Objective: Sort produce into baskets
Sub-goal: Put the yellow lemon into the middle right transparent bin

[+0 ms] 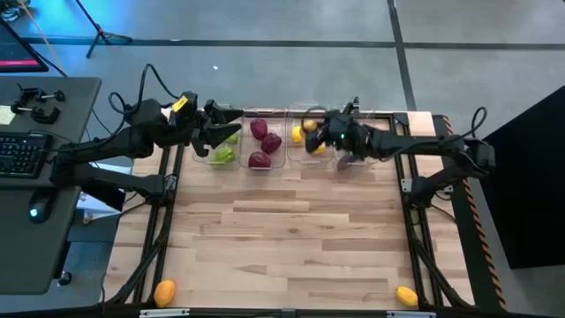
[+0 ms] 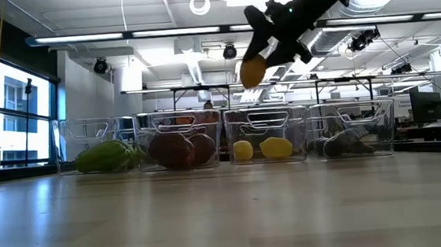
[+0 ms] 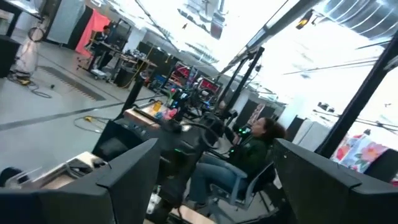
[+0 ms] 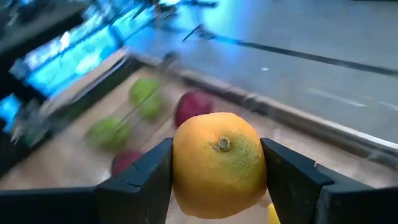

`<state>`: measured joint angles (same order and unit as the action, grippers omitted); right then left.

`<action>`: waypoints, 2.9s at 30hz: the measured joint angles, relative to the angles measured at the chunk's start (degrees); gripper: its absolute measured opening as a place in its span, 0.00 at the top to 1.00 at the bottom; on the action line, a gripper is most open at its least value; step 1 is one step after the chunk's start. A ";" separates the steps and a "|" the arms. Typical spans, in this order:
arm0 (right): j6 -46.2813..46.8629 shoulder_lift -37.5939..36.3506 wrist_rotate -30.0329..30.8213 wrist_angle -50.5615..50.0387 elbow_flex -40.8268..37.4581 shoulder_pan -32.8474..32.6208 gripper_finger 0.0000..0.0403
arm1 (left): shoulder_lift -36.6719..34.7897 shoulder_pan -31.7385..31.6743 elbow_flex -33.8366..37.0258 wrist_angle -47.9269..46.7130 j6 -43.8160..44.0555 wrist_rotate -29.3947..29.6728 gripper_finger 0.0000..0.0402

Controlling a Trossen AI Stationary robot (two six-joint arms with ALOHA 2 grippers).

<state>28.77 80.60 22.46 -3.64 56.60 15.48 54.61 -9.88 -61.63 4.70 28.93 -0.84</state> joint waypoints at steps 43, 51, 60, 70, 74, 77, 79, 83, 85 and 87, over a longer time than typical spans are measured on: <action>8.29 0.61 -13.01 -4.23 -0.09 4.94 0.04 | 19.35 33.42 0.11 -76.77 29.90 -15.29 0.26; 8.27 0.61 -10.26 -4.26 -0.09 4.96 0.04 | 32.99 46.96 0.09 -73.54 33.47 -28.87 0.26; 7.02 0.61 -10.58 -4.35 -0.09 4.70 0.04 | 44.07 54.09 0.09 -73.26 35.49 -38.53 0.26; 5.69 0.61 -10.52 -6.52 -0.09 4.68 0.04 | 47.65 58.85 0.07 -61.53 47.62 -41.72 0.26; 5.69 0.61 -10.50 -6.93 -0.09 4.68 0.04 | 47.67 60.01 0.07 -60.82 51.63 -41.31 0.26; 5.69 0.61 -10.48 -6.93 -0.09 4.68 0.04 | 47.67 61.18 0.07 -60.13 54.30 -40.96 0.26; 5.69 0.61 -10.48 -7.01 -0.09 4.68 0.04 | 47.67 61.93 0.07 -58.99 56.03 -40.90 0.26; 5.69 0.61 -10.47 -7.89 -0.09 4.66 0.04 | 47.67 62.92 0.07 -56.76 59.16 -40.84 0.26; 5.69 0.61 -10.47 -8.16 -0.09 4.66 0.04 | 47.67 63.25 0.07 -56.29 60.50 -40.58 0.26; 5.69 0.61 -10.47 -8.28 -0.09 4.66 0.04 | 47.67 63.41 0.07 -55.43 61.51 -39.95 0.26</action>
<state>34.46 81.21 11.99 -11.92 56.51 20.14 102.28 53.54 -61.56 -50.73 90.45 -40.79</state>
